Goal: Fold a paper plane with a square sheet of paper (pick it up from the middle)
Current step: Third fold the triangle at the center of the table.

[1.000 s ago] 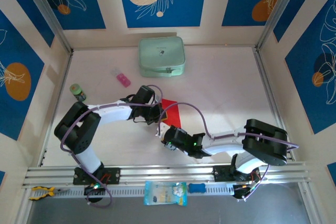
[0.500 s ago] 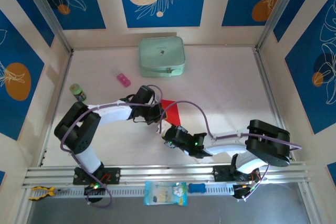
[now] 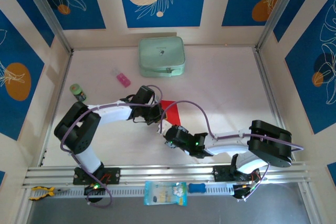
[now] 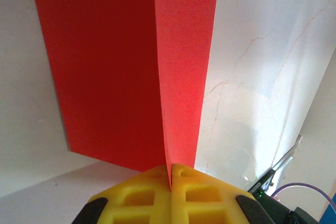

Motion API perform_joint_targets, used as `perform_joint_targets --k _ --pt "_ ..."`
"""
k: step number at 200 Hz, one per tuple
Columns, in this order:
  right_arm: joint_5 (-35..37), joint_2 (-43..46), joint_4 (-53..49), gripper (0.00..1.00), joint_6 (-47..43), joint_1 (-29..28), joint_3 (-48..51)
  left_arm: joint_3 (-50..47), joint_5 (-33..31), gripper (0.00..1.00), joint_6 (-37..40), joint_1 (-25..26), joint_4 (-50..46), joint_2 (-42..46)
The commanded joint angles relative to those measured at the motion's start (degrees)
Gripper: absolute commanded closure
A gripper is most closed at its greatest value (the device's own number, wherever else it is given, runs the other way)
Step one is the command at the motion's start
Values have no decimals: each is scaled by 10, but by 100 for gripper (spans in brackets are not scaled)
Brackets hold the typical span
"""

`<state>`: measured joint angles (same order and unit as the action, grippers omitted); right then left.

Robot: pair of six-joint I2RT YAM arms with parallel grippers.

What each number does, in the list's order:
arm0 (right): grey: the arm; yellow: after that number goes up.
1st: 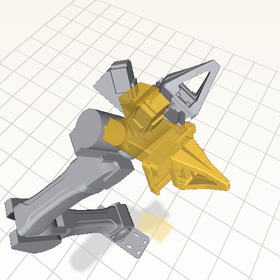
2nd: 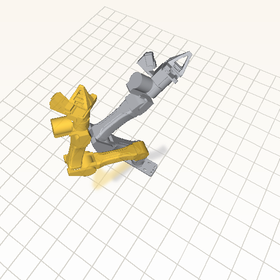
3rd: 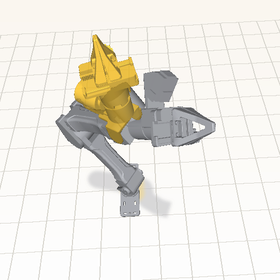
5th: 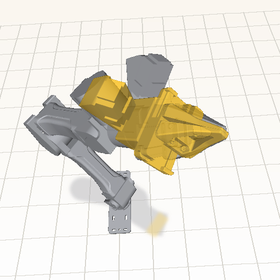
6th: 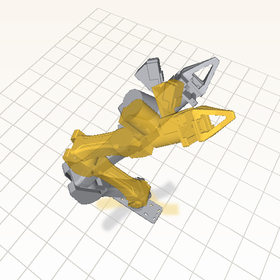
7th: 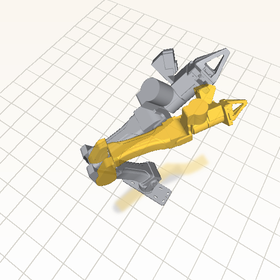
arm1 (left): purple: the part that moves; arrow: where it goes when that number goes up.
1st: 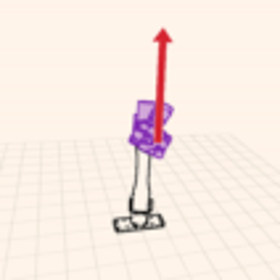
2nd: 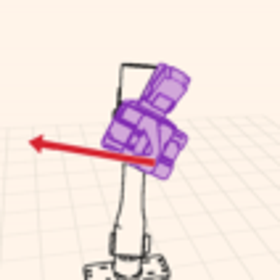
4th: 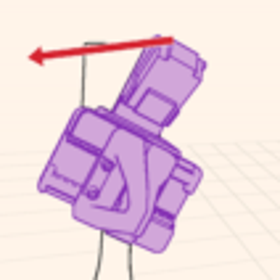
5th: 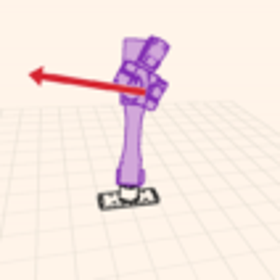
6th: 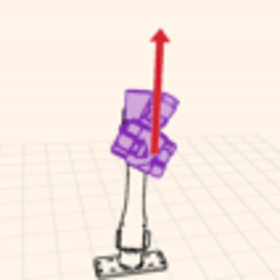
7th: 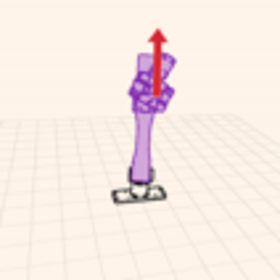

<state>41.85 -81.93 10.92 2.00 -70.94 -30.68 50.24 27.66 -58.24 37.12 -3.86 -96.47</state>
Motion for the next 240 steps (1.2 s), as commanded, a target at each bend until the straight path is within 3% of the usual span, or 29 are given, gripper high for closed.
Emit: perform_joint_targets --k 1,100,126,146,187,214,240 --pt "12 14 -5 79 9 -5 5 -7 8 97 -4 -6 3 16" --pt "9 22 -2 92 20 2 7 -8 7 94 -3 -6 3 17" --pt "-1 26 -10 97 32 10 5 -5 -4 86 7 -7 -13 23" --pt "-20 33 -18 98 51 21 7 1 -22 66 24 -12 -44 37" --pt "-197 51 -46 98 127 94 3 16 -79 49 66 -37 -132 81" --pt "-323 45 -33 97 183 152 3 21 -82 48 79 -54 -150 95" --pt "-391 29 -25 98 215 189 -4 35 -61 50 90 -58 -147 86"
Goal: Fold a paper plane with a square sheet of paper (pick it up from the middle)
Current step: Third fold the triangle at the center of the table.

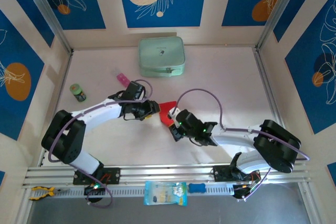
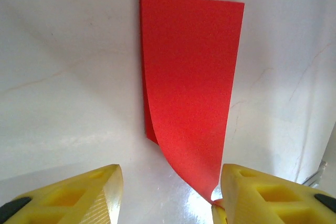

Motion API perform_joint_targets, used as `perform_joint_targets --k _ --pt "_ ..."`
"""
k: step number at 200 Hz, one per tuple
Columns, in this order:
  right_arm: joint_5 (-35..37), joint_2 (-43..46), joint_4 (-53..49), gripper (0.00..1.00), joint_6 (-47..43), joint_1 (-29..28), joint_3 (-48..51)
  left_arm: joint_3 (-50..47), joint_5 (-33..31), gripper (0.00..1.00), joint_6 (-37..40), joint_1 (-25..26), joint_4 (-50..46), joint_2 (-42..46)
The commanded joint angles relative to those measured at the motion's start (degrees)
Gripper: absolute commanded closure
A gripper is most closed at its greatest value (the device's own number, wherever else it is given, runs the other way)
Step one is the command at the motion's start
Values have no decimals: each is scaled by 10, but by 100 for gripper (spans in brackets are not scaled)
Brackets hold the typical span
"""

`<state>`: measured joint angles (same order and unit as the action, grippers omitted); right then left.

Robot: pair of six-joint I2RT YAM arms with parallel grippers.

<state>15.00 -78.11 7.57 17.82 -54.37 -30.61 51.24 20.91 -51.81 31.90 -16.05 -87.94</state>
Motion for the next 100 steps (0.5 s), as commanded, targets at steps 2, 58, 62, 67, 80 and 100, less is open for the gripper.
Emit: perform_joint_targets --k 2,58,62,67,80,100 --pt "-129 -11 8 98 59 27 -5 27 8 51 27 -7 -25 -1" --pt "-263 -55 6 98 103 88 -31 91 60 68 58 -6 -13 -70" --pt "-273 -59 3 98 106 93 -34 97 61 69 62 -6 -15 -77" --pt "-283 -63 2 98 111 99 -37 105 63 70 68 -7 -18 -86" --pt "-311 -76 6 98 129 113 -42 130 71 74 80 -5 -31 -113" --pt "-339 -86 34 98 149 126 -36 156 80 78 90 -3 -42 -144"
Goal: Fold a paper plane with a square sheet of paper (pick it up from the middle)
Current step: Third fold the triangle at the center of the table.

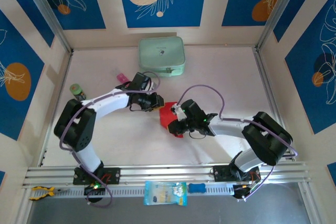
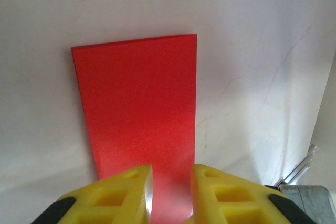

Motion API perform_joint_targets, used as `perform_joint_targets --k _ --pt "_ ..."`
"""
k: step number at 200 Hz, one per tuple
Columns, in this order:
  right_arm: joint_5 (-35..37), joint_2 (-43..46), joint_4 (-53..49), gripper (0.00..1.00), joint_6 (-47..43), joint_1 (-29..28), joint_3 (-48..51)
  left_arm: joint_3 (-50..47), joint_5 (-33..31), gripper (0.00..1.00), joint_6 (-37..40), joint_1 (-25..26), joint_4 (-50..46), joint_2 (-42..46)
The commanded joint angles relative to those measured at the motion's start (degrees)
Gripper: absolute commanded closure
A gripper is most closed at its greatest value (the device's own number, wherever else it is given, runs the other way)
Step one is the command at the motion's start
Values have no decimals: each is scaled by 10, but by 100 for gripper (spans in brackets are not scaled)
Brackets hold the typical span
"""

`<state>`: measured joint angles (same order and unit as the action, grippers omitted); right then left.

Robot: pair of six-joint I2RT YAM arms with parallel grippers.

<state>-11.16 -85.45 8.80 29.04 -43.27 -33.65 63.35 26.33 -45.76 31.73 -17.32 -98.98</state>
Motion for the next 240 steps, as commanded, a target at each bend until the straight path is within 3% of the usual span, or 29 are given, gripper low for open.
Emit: perform_joint_targets --k 1,111,240 --pt "-79 -13 23 98 38 15 -6 36 26 78 30 0 -30 -35" --pt "-101 -22 41 98 51 32 9 86 33 84 54 18 -44 -156" --pt "-52 -43 -29 99 19 56 -17 68 -6 85 78 20 -71 -163"
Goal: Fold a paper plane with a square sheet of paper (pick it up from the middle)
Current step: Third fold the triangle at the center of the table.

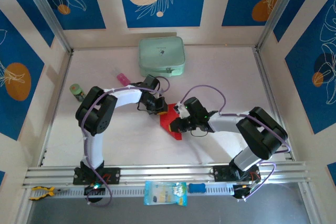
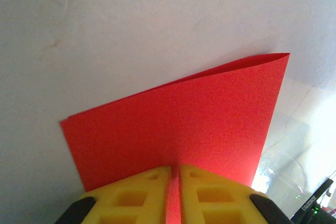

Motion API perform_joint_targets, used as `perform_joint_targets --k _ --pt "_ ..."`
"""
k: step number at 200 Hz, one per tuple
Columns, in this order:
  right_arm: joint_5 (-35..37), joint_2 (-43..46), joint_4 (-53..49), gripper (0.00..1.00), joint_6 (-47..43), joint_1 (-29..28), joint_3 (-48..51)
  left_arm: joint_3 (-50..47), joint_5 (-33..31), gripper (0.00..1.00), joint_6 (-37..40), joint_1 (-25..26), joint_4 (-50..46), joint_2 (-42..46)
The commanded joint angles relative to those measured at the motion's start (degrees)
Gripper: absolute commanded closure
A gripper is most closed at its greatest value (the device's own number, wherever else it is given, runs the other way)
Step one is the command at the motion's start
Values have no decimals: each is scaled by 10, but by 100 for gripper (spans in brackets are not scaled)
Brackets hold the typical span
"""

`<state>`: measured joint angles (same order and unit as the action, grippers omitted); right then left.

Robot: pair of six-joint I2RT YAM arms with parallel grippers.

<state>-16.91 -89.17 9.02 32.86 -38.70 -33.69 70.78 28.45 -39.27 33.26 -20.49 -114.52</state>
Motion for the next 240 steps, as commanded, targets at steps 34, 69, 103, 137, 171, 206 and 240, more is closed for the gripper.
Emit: perform_joint_targets --k 34,69,103,137,171,206,240 --pt "5 -8 -37 98 -30 25 -19 -6 -27 86 15 4 -40 -9" --pt "5 -14 -52 98 -49 34 -33 -2 -26 85 15 4 -41 -11" --pt "9 -24 -67 98 -67 39 -47 3 -27 85 18 5 -46 -13" --pt "13 -36 -74 98 -76 40 -55 4 -27 86 18 4 -47 -13" --pt "17 -43 -70 98 -75 40 -54 6 -27 86 18 5 -49 -15" --pt "26 -44 -70 98 -73 40 -56 7 -27 86 18 4 -48 -16" --pt "32 -44 -69 98 -72 41 -54 7 -26 86 18 5 -49 -15"
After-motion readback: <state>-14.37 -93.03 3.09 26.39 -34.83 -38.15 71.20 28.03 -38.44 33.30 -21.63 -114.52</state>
